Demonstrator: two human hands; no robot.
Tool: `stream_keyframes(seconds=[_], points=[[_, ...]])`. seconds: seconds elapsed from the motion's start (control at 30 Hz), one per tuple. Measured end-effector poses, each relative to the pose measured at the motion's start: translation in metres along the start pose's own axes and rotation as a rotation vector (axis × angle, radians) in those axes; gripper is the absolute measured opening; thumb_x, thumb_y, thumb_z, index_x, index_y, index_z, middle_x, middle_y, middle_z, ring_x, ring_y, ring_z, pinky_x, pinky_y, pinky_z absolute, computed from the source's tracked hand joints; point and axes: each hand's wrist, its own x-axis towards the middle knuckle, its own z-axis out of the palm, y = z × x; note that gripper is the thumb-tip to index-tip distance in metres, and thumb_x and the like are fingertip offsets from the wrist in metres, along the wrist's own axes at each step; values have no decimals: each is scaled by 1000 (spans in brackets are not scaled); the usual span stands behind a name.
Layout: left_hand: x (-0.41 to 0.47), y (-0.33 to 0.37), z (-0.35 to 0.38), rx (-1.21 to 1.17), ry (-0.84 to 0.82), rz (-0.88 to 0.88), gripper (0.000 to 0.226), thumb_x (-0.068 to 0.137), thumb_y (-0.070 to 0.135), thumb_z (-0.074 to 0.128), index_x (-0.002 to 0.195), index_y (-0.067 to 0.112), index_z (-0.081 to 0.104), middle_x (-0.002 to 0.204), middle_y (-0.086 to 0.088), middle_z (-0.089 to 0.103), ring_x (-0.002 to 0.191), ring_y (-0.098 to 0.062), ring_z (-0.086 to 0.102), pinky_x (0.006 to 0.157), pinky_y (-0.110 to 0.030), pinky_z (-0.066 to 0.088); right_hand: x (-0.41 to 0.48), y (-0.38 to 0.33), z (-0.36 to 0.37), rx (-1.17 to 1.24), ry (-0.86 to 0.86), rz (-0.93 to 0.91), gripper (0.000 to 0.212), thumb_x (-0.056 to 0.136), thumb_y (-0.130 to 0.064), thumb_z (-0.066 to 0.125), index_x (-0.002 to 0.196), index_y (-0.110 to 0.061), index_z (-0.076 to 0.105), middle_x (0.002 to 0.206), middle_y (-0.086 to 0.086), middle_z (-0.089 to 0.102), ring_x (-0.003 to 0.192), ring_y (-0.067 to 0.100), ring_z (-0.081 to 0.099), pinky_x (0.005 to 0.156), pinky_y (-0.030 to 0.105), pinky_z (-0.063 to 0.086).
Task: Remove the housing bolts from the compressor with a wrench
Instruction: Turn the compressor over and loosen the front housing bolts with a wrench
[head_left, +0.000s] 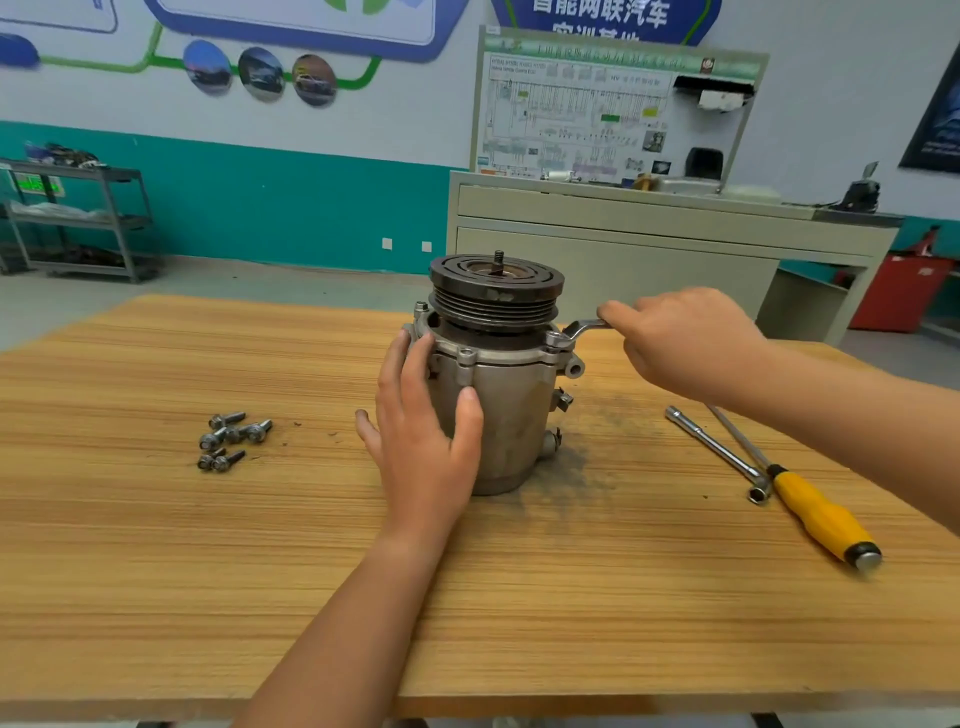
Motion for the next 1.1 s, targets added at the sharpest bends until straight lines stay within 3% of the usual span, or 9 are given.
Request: stream_keyframes(seconds=[0.13, 0.33, 0.5, 0.6, 0.73, 0.9, 1.0, 1.1], points=[[1, 1, -1, -1, -21, -25, 49, 82, 48, 34, 130, 47, 24, 142, 27, 22, 136, -4, 28, 109, -60, 5, 17, -11, 7, 76, 5, 36, 21, 93, -3, 35, 109, -10, 46, 70, 1, 41, 64, 22, 40, 70, 30, 36], [3, 3, -7, 1, -31, -26, 46, 82, 47, 31, 128, 44, 31, 141, 12, 41, 130, -8, 38, 110, -57, 6, 25, -11, -2, 168, 7, 184, 25, 95, -3, 37, 116, -12, 48, 82, 8, 58, 70, 29, 52, 56, 31, 31], [11, 4, -12, 93, -16, 13, 52, 83, 46, 30, 126, 22, 48, 128, 1, 52, 121, -20, 47, 110, -55, 8, -16, -4, -18, 462, 208, 289, 30, 99, -22, 34, 124, -10, 44, 61, -1, 41, 55, 25, 41, 50, 30, 29], [12, 4, -14, 125, -26, 22, 55, 82, 48, 28, 126, 21, 49, 126, 1, 53, 117, -18, 49, 110, -54, 9, -42, -8, -26, 488, 96, 298, 30, 98, -29, 30, 120, -13, 43, 56, -4, 36, 55, 26, 44, 50, 32, 34], [9, -2, -17, 123, -59, 52, 57, 83, 48, 27, 131, 24, 45, 132, 4, 49, 121, -13, 46, 110, -56, 7, -58, -15, -31, 486, -53, 267, 30, 98, -33, 27, 123, -22, 41, 69, -2, 50, 61, 19, 47, 52, 30, 37], [2, -12, -17, 95, -123, 80, 54, 86, 46, 26, 140, 40, 27, 150, 11, 31, 126, 13, 17, 109, -59, 2, -54, -21, -42, 431, -124, 276, 31, 99, -30, 29, 127, -24, 41, 75, 0, 51, 68, 22, 52, 57, 32, 46], [0, -13, -17, 96, -145, 74, 53, 85, 49, 24, 138, 47, 17, 153, 12, 25, 129, 11, 15, 109, -60, 1, -46, -26, -48, 380, -162, 269, 30, 99, -24, 32, 127, -25, 42, 67, -2, 43, 64, 20, 48, 52, 29, 42], [0, -14, -17, 108, -142, 65, 58, 85, 49, 23, 143, 40, 22, 153, 12, 24, 135, 3, 18, 109, -61, 1, -41, -30, -59, 251, -175, 230, 33, 95, -12, 36, 126, -20, 41, 59, -2, 35, 52, 16, 39, 44, 27, 34]])
